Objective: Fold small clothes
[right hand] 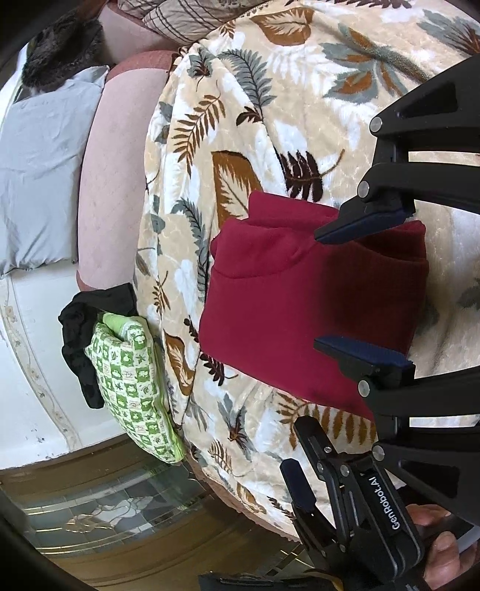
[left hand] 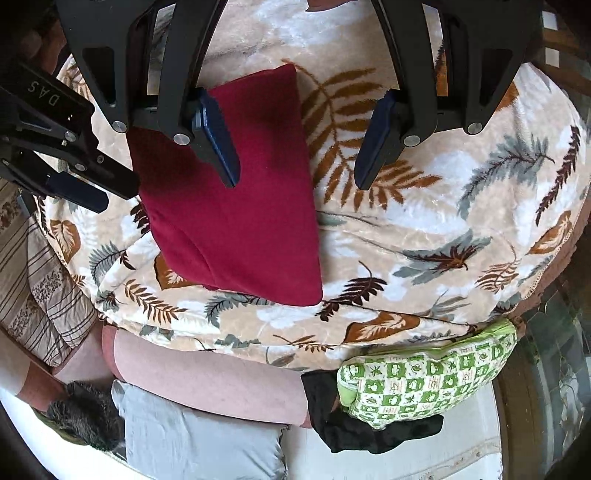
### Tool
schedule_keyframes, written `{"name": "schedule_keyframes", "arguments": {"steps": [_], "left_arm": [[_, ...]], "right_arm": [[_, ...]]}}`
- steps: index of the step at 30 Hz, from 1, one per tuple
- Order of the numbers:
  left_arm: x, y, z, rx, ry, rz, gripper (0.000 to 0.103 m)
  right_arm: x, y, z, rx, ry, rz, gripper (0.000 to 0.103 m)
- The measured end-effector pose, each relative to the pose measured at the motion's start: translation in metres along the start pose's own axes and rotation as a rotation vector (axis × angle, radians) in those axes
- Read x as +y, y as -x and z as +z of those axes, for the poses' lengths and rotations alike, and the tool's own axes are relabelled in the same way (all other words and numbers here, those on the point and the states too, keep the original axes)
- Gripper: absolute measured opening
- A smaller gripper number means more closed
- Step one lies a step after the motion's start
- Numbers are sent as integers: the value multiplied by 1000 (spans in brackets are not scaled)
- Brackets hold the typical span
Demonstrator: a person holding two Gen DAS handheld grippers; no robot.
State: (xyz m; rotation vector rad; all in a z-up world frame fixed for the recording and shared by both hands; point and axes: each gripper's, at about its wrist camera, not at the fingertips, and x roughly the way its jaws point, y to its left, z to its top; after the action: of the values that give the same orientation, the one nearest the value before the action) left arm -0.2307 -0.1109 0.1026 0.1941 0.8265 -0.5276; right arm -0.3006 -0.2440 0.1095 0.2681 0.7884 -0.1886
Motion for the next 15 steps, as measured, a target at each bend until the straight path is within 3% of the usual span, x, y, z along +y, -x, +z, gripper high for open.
{"name": "schedule_keyframes", "arguments": {"steps": [15], "left_arm": [[0,-1,0,1,-5,5,65]], "right_arm": [[-1,-3,0,17,-8,2,58]]}}
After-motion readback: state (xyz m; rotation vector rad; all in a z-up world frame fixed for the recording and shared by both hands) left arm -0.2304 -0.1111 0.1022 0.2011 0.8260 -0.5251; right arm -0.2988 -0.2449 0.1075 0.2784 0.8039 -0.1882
